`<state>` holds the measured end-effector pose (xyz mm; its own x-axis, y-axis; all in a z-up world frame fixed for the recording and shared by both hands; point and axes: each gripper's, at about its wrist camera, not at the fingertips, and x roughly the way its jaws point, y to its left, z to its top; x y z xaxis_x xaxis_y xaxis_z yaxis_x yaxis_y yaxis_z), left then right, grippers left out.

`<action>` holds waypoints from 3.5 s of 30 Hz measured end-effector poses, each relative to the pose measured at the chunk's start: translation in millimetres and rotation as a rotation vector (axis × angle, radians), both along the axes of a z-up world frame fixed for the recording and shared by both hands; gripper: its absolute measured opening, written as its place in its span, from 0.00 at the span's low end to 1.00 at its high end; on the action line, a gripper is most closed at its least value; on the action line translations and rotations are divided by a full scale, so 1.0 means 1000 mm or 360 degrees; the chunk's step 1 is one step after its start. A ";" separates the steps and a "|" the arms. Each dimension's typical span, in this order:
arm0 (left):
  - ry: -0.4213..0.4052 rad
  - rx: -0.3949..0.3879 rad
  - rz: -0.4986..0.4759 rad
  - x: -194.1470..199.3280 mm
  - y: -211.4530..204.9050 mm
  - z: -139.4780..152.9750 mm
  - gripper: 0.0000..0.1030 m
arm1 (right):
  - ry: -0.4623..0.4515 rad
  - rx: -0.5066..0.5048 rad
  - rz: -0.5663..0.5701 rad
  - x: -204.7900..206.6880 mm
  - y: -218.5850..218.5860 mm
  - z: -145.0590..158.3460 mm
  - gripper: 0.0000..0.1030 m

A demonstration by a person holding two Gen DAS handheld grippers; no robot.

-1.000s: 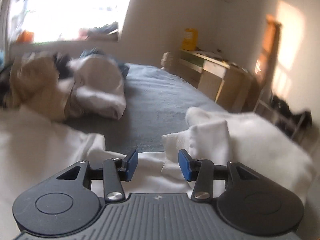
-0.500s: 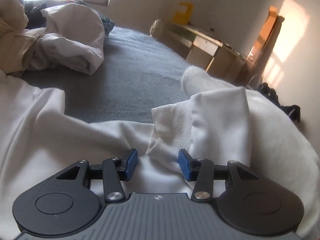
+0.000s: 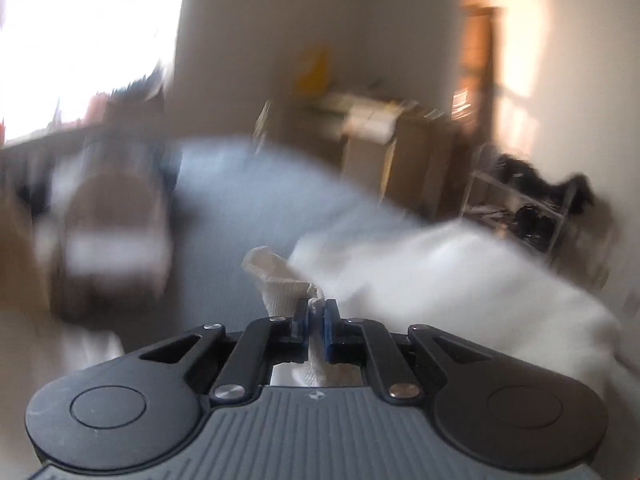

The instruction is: Fold clothes

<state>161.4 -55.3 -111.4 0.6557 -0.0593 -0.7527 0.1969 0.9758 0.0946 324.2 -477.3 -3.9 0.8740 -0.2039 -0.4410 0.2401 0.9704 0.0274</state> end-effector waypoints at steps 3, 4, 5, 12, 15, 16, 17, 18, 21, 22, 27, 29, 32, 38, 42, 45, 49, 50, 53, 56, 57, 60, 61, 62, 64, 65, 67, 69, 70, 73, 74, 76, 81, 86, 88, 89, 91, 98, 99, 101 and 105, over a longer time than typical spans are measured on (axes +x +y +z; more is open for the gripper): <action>-0.0001 0.0000 -0.0009 0.002 -0.002 -0.001 0.60 | -0.0176 0.0242 -0.0146 -0.028 -0.053 0.031 0.06; 0.0000 -0.0002 -0.0009 0.003 -0.002 -0.001 0.60 | -0.0200 0.0280 -0.0193 -0.034 -0.070 0.034 0.06; 0.0000 -0.0002 -0.0010 0.004 -0.003 -0.001 0.60 | -0.0208 0.0298 -0.0250 -0.038 -0.086 0.035 0.06; -0.0009 0.0028 -0.0014 0.004 -0.007 -0.002 0.61 | -0.0252 0.0503 -0.0418 -0.041 -0.151 0.042 0.06; -0.0005 0.0046 -0.0010 0.005 -0.009 -0.002 0.61 | -0.0327 0.0503 -0.0319 -0.035 -0.151 0.065 0.05; -0.0004 0.0052 -0.0010 0.006 -0.009 -0.001 0.61 | -0.0357 0.0486 -0.0280 -0.033 -0.149 0.074 0.05; -0.0004 0.0056 -0.0009 0.006 -0.010 -0.001 0.61 | -0.0376 0.0465 -0.0258 -0.033 -0.149 0.079 0.05; -0.0005 0.0060 -0.0008 0.007 -0.011 -0.002 0.61 | -0.0390 0.0442 -0.0245 -0.033 -0.149 0.082 0.05; -0.0004 0.0064 -0.0004 0.007 -0.011 -0.001 0.61 | -0.0332 0.0422 -0.0331 -0.037 -0.164 0.063 0.05; -0.0002 0.0063 -0.0005 0.007 -0.011 -0.001 0.61 | -0.0289 0.0432 -0.0383 -0.039 -0.172 0.050 0.05; 0.0000 0.0077 -0.0029 0.007 -0.011 -0.001 0.61 | 0.0021 0.0615 -0.0660 -0.052 -0.216 -0.023 0.12; -0.0002 0.0085 -0.0034 0.007 -0.012 -0.001 0.61 | -0.0038 0.0596 -0.0766 -0.062 -0.217 -0.025 0.37; -0.0005 0.0097 -0.0041 0.007 -0.014 -0.002 0.61 | -0.0248 0.0524 -0.0795 -0.074 -0.203 -0.008 0.37; -0.0004 0.0099 -0.0040 0.008 -0.015 -0.002 0.61 | -0.0180 0.0275 0.0010 -0.021 -0.101 0.032 0.38; -0.0007 0.0083 -0.0032 0.007 -0.013 -0.002 0.61 | 0.0261 -0.0005 0.0677 0.044 -0.006 0.004 0.43; -0.0004 0.0065 -0.0031 0.007 -0.011 -0.002 0.61 | 0.0578 -0.0286 0.0940 0.082 0.048 -0.032 0.44; -0.0001 0.0041 -0.0031 0.009 -0.008 -0.003 0.64 | 0.0811 -0.0508 0.1130 0.106 0.082 -0.063 0.44; 0.0000 0.0031 -0.0031 0.009 -0.007 -0.004 0.64 | 0.0840 -0.0560 0.1157 0.106 0.086 -0.070 0.44; 0.0013 0.0004 -0.0025 0.011 -0.005 -0.004 0.64 | 0.0882 -0.0815 0.1025 0.113 0.086 -0.094 0.44; 0.0016 -0.0003 -0.0032 0.012 -0.004 -0.005 0.65 | 0.0826 -0.0902 0.0845 0.118 0.076 -0.100 0.44; 0.0015 -0.0006 -0.0034 0.012 -0.003 -0.005 0.66 | 0.0782 -0.0871 0.0811 0.118 0.073 -0.094 0.44; 0.0015 -0.0019 -0.0041 0.012 -0.001 -0.006 0.66 | 0.0695 -0.0686 0.0795 0.116 0.064 -0.076 0.44; 0.0014 -0.0020 -0.0041 0.012 -0.001 -0.006 0.67 | 0.0708 -0.0598 0.0841 0.116 0.063 -0.072 0.44; 0.0012 -0.0020 -0.0041 0.012 -0.001 -0.006 0.67 | 0.0731 -0.0511 0.0902 0.116 0.062 -0.070 0.44; 0.0007 -0.0017 -0.0041 0.012 -0.001 -0.007 0.67 | 0.0802 -0.0463 0.0963 0.114 0.066 -0.078 0.43; 0.0004 -0.0013 -0.0041 0.012 -0.001 -0.007 0.67 | 0.0840 -0.0498 0.0959 0.114 0.071 -0.086 0.43; 0.0003 -0.0010 -0.0038 0.012 -0.002 -0.007 0.67 | 0.0840 -0.0508 0.0793 0.125 0.074 -0.104 0.44; -0.0003 -0.0009 -0.0033 0.013 -0.002 -0.007 0.68 | 0.0741 -0.0355 0.0513 0.137 0.061 -0.101 0.44; -0.0007 -0.0008 -0.0030 0.014 -0.003 -0.008 0.68 | 0.0693 -0.0279 0.0351 0.141 0.051 -0.095 0.43; -0.0016 -0.0014 -0.0023 0.015 -0.002 -0.008 0.68 | 0.0568 -0.0047 0.0136 0.136 0.026 -0.073 0.40; -0.0019 -0.0016 -0.0021 0.015 -0.002 -0.008 0.68 | 0.0536 0.0026 0.0176 0.126 0.022 -0.064 0.40; -0.0017 -0.0025 -0.0017 0.015 -0.001 -0.008 0.68 | 0.0496 0.0131 0.0357 0.091 0.020 -0.049 0.40; -0.0020 -0.0031 -0.0017 0.015 -0.001 -0.006 0.68 | 0.0453 0.0291 0.0534 -0.005 0.024 -0.050 0.40; -0.0059 -0.0012 -0.0075 0.011 -0.009 0.001 0.68 | 0.0294 0.0588 0.0194 -0.084 -0.036 -0.049 0.42; -0.0081 0.0002 -0.0115 0.009 -0.014 0.005 0.68 | 0.0183 0.0664 0.0030 -0.085 -0.072 -0.036 0.43; -0.0097 0.0002 -0.0145 0.006 -0.019 0.007 0.68 | 0.0126 0.0709 -0.0067 -0.090 -0.090 -0.028 0.46; -0.0106 0.0002 -0.0194 0.002 -0.028 0.011 0.68 | 0.0040 0.0791 -0.0235 -0.092 -0.123 -0.017 0.49; -0.0096 0.0032 -0.0305 -0.014 -0.051 0.013 0.68 | -0.0055 0.1221 -0.0588 -0.085 -0.202 -0.032 0.50; -0.0085 0.0040 -0.0310 -0.016 -0.052 0.011 0.68 | -0.0065 0.1265 -0.0621 -0.083 -0.206 -0.035 0.50; -0.0062 0.0048 -0.0318 -0.019 -0.053 0.010 0.68 | -0.0085 0.1337 -0.0660 -0.080 -0.212 -0.041 0.50; -0.0096 0.0087 -0.0387 -0.019 -0.062 0.012 0.68 | -0.0134 0.1378 -0.0673 -0.076 -0.219 -0.041 0.45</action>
